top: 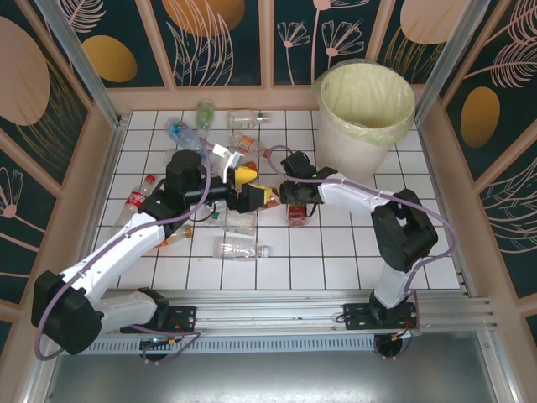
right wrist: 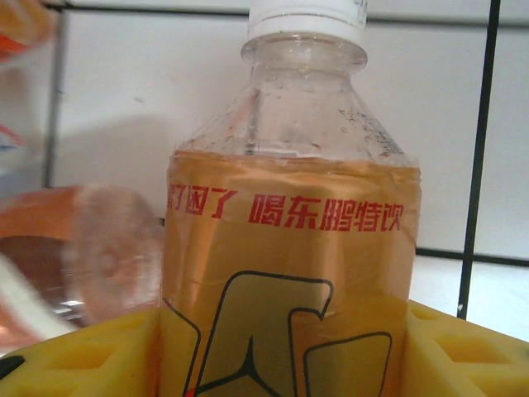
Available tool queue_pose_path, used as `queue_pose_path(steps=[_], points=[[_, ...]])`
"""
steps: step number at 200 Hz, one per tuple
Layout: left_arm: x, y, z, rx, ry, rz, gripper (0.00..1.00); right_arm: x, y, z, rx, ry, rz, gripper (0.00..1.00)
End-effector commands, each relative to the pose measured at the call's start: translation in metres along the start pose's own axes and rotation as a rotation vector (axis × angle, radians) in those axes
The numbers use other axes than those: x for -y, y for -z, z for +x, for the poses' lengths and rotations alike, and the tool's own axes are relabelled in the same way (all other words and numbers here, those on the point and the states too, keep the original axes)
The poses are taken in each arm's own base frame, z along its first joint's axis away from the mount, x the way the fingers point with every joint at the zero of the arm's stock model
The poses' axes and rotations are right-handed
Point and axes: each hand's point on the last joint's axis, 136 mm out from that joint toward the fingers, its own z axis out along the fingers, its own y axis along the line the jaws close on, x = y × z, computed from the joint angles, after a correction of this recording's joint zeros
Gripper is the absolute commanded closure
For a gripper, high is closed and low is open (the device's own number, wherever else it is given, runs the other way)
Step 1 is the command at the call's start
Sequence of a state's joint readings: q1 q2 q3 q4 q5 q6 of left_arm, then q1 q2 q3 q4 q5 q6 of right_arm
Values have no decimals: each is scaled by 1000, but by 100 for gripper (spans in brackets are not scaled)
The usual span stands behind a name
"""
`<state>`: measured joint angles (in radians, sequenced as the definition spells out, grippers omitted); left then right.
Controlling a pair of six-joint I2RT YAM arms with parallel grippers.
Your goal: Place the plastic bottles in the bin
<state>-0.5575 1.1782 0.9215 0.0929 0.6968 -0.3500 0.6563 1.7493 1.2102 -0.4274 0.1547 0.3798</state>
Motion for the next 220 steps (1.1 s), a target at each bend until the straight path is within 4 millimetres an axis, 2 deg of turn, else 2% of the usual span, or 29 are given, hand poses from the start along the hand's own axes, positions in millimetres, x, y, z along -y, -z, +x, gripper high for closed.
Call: queue_pose_path(steps=[1, 57, 72, 81, 84, 124, 132, 136, 161, 180, 220], points=[[19, 9, -23, 96, -51, 41, 1, -14, 61, -56, 191, 59, -53, 38], [47, 42, -84, 343, -137, 15, 1, -29, 160, -130, 472, 90, -126, 38], [51, 41, -91, 342, -151, 28, 1, -27, 185, -149, 536, 91, -132, 38], [46, 36, -89, 323, -137, 24, 1, -25, 199, -159, 571, 91, -132, 38], [51, 37, -97, 335, -150, 31, 1, -24, 204, -163, 581, 89, -133, 38], [58, 30, -122, 365, -165, 69, 1, -2, 256, -206, 713, 65, -136, 38], [59, 29, -128, 371, -168, 78, 1, -4, 267, -211, 735, 68, -152, 38], [60, 28, -130, 373, -168, 81, 1, 10, 269, -217, 745, 51, -134, 38], [61, 22, -147, 397, -169, 98, 1, 39, 294, -240, 809, 19, -119, 38], [54, 18, -158, 423, -153, 74, 1, 61, 305, -254, 842, 0, -93, 38], [49, 8, -173, 454, -115, 95, 1, 110, 305, -282, 831, -48, -15, 37]])
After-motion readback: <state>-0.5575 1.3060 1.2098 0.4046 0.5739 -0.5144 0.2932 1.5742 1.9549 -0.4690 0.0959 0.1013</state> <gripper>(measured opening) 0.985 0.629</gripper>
